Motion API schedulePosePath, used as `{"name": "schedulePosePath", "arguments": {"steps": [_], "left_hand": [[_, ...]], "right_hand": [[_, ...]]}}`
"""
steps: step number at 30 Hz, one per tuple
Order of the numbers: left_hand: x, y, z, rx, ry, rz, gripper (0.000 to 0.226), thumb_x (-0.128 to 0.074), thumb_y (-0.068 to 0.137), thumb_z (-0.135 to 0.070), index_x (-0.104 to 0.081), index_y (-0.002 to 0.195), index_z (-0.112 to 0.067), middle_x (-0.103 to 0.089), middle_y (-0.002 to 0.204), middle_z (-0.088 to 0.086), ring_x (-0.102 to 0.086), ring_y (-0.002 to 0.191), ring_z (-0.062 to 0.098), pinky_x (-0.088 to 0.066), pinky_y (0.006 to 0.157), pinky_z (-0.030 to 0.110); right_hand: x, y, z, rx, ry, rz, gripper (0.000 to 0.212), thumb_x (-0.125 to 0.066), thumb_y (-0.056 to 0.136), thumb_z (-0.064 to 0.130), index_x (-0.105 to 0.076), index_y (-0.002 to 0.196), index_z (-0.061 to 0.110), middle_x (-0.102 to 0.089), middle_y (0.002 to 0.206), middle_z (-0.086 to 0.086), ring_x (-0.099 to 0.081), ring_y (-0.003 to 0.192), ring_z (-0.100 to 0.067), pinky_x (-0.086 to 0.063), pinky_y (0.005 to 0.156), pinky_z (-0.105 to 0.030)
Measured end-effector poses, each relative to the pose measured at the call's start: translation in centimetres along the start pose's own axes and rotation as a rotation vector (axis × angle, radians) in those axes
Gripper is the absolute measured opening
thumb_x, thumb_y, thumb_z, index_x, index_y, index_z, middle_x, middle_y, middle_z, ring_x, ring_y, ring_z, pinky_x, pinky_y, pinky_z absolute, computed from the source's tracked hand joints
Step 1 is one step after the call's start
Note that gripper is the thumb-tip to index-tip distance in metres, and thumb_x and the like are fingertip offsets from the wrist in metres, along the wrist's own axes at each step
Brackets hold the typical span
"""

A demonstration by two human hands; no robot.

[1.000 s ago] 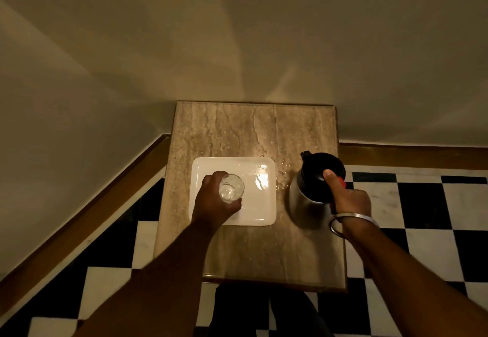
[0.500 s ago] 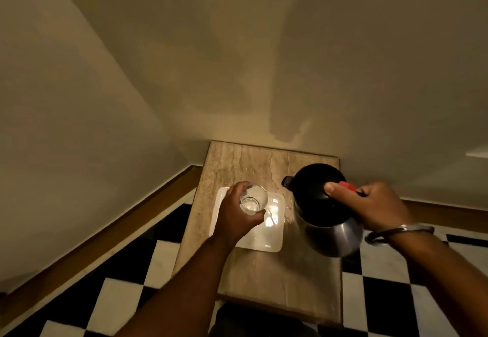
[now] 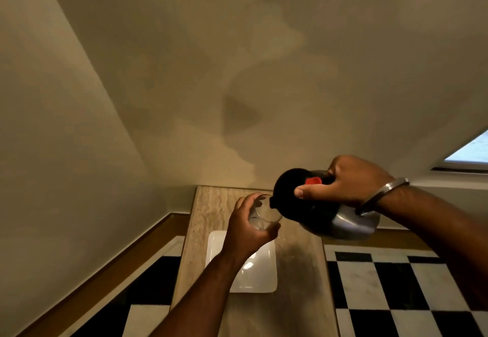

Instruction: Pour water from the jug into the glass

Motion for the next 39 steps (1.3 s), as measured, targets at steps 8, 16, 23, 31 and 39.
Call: {"name": "schedulePosePath", "arguments": {"steps": [8,16,23,31,39], "left_hand": [[2.0,1.0,-2.0,-0.067,-0.082,-0.003,0.069,-0.087,0.064,-0.039,-0.047,0.115,-0.062,-0.059,0.115,-0.027,-0.057,0.107,-0.006,-0.047,0.078,0.006],[3.1,1.4,-3.6,-0.102,-0.122,0.038,0.063,-0.085,0.067,-0.039,-0.051,0.117,-0.057,-0.064,0.111,-0.031,-0.061,0.108,0.0,-0.05,0.083,0.012],[3.3,1.0,-4.8,-0.105,-0.136,0.058,0.064,-0.084,0.068,-0.043,-0.047,0.116,-0.063,-0.059,0.112,-0.039,-0.058,0.108,-0.005,-0.049,0.079,0.008],[2.8,0.1,-5.6,-0.09,-0.153,0.058,0.061,-0.083,0.066,-0.045,-0.05,0.116,-0.057,-0.063,0.111,-0.033,-0.059,0.107,-0.003,-0.052,0.085,0.014],[2.0,-0.3,-5.8,-0.071,-0.168,0.077,0.071,-0.083,0.066,-0.04,-0.052,0.13,-0.026,-0.066,0.118,-0.005,-0.064,0.106,0.013,-0.058,0.086,0.032]], "right_hand": [[2.8,-0.1,5.1,0.016,-0.178,0.021,0.076,-0.04,0.032,0.091,-0.049,0.046,0.017,-0.043,0.038,0.005,-0.04,0.036,-0.012,-0.033,0.044,-0.026],[4.0,-0.3,7.9,0.007,-0.308,0.031,0.078,-0.04,0.027,0.092,-0.051,0.051,0.018,-0.047,0.041,0.005,-0.044,0.039,-0.012,-0.035,0.046,-0.026],[4.6,-0.6,9.0,0.028,-0.421,0.03,0.082,-0.038,0.024,0.093,-0.053,0.054,0.018,-0.049,0.041,0.005,-0.045,0.04,-0.013,-0.036,0.046,-0.026],[5.0,-1.0,9.2,0.041,-0.492,0.056,0.072,-0.051,0.039,0.089,-0.052,0.058,0.02,-0.055,0.048,0.004,-0.051,0.046,-0.013,-0.04,0.048,-0.027],[5.6,-1.7,9.8,0.088,-0.566,0.013,0.07,-0.049,0.041,0.09,-0.051,0.053,0.021,-0.053,0.046,0.005,-0.05,0.044,-0.013,-0.042,0.048,-0.027]]}}
Point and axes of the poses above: each hand's wrist, its own y-axis towards the middle knuckle, its own x-axis out of the back of the hand, z = x × y, the point moved 9 cm from there along y, towards the middle knuckle
